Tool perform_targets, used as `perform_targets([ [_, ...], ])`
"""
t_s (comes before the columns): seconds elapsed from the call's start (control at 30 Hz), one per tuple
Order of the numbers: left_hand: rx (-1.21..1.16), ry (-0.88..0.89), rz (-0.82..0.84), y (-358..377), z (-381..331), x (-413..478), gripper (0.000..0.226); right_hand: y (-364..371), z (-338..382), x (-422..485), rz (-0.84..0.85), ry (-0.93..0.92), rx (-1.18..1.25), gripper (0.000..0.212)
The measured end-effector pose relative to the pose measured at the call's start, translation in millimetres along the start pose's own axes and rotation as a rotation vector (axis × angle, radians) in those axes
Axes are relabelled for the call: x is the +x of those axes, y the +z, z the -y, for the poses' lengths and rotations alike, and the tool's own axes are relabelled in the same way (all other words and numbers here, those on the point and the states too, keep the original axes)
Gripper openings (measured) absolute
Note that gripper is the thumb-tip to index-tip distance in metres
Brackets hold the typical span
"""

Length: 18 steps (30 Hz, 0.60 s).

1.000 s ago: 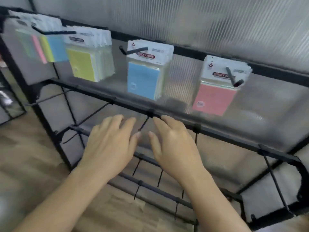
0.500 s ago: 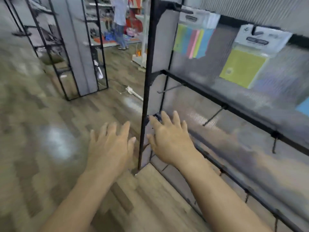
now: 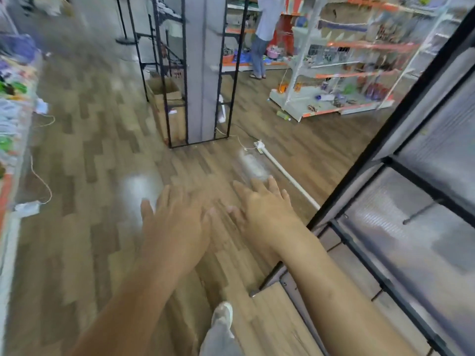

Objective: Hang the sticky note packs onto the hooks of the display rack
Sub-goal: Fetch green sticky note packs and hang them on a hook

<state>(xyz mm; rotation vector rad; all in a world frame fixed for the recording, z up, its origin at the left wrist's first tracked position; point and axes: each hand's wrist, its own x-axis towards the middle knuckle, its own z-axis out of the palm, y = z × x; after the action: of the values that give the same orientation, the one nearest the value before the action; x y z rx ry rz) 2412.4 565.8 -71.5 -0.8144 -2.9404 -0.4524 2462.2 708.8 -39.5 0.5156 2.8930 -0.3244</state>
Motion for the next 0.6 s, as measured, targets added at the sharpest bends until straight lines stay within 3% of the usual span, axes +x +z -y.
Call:
perform_targets([
  [0.6,0.076,-0.191,0.108,0,144,368,0.052,-76,79,403,-0.032,-0.180,0.056,0.051],
])
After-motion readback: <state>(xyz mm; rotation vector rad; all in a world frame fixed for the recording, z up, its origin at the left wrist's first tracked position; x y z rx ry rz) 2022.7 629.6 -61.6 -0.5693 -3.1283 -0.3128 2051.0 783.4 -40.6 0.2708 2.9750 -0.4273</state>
